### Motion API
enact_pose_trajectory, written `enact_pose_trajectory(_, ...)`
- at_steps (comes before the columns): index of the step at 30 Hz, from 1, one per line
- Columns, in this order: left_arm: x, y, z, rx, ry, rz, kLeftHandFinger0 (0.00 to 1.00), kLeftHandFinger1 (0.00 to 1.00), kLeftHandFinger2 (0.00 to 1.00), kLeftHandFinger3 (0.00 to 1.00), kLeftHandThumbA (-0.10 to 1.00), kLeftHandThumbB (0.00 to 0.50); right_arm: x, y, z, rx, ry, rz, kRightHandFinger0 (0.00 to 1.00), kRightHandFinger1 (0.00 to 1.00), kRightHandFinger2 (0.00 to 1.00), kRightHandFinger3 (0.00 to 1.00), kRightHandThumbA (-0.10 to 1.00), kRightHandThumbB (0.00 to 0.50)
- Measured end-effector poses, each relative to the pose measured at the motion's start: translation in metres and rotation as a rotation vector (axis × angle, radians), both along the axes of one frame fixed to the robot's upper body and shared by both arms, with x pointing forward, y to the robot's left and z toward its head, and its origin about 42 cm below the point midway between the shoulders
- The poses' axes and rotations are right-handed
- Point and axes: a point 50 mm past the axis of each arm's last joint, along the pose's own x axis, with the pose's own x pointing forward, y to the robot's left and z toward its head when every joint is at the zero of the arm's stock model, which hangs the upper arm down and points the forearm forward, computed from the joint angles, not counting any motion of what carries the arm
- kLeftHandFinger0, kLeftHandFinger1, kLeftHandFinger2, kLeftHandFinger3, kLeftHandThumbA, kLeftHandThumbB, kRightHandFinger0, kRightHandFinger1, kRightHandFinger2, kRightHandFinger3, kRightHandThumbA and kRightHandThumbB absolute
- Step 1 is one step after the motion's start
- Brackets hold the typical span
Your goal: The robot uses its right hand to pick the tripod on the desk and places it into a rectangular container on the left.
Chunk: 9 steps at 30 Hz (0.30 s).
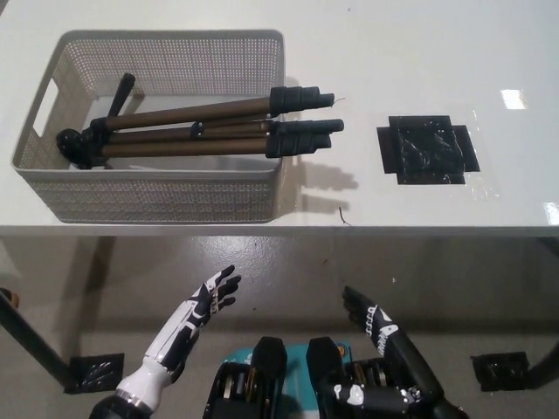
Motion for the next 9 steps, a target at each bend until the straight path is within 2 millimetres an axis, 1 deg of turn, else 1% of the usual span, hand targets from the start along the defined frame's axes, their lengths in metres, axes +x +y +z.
enact_pose_trajectory(6, 0.0006, 0.0002, -0.0010, 0.002, 0.003, 0.002, 1.00, 1.00, 1.00, 1.00, 1.00, 0.500, 0.0012, -0.0036, -0.0024, -0.025, -0.002, -0.011, 1.00, 1.00, 1.00, 1.00, 1.00, 0.246)
enact_pose_trajectory(9, 0.0006, 0.0015, -0.0017, 0.000, 0.005, 0.007, 1.00, 1.00, 1.00, 1.00, 1.00, 0.500, 0.0021, -0.0052, -0.0028, -0.032, -0.002, -0.016, 1.00, 1.00, 1.00, 1.00, 1.00, 0.235)
